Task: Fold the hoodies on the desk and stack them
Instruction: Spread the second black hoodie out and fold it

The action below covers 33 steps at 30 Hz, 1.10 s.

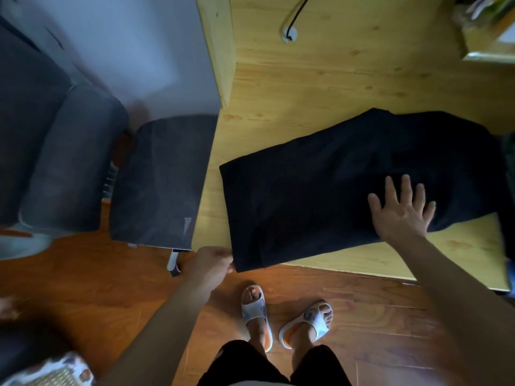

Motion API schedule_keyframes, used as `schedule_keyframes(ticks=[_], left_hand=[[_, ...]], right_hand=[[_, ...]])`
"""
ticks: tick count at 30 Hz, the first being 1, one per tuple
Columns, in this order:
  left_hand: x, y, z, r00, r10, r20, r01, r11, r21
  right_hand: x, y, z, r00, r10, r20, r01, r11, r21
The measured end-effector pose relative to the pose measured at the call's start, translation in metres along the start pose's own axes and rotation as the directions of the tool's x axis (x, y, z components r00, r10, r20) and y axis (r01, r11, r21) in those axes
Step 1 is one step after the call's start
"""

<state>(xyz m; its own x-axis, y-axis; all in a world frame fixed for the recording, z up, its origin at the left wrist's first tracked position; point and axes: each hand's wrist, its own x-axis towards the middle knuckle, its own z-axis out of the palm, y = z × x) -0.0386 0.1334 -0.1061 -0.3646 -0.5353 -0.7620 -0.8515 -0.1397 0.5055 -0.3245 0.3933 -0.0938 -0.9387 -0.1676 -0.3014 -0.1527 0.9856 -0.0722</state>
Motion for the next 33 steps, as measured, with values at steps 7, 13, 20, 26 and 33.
schedule_keyframes(ticks=[7,13,20,26,33], left_hand=[[0.006,0.073,0.047,0.471,0.88,-0.064,-0.605,0.375,0.703],[0.082,0.108,0.079,0.695,0.716,-0.067,-0.335,0.405,0.851],[0.102,0.12,0.06,0.656,0.754,-0.019,-0.365,0.339,0.867],[0.129,0.137,0.004,0.668,0.74,-0.076,-0.228,0.301,0.926],[0.021,0.096,0.07,0.591,0.806,-0.029,-0.438,0.351,0.828]], right_hand=[[-0.002,-0.026,-0.003,0.984,-0.138,-0.114,0.125,0.985,-0.117],[0.058,-0.088,0.004,0.893,-0.442,-0.084,0.407,0.873,-0.269],[0.085,-0.076,-0.003,0.938,-0.338,0.081,0.347,0.922,-0.17],[0.003,-0.024,0.003,0.976,-0.213,-0.041,0.206,0.97,-0.128],[-0.031,-0.014,0.008,0.983,-0.186,0.007,0.186,0.98,-0.077]])
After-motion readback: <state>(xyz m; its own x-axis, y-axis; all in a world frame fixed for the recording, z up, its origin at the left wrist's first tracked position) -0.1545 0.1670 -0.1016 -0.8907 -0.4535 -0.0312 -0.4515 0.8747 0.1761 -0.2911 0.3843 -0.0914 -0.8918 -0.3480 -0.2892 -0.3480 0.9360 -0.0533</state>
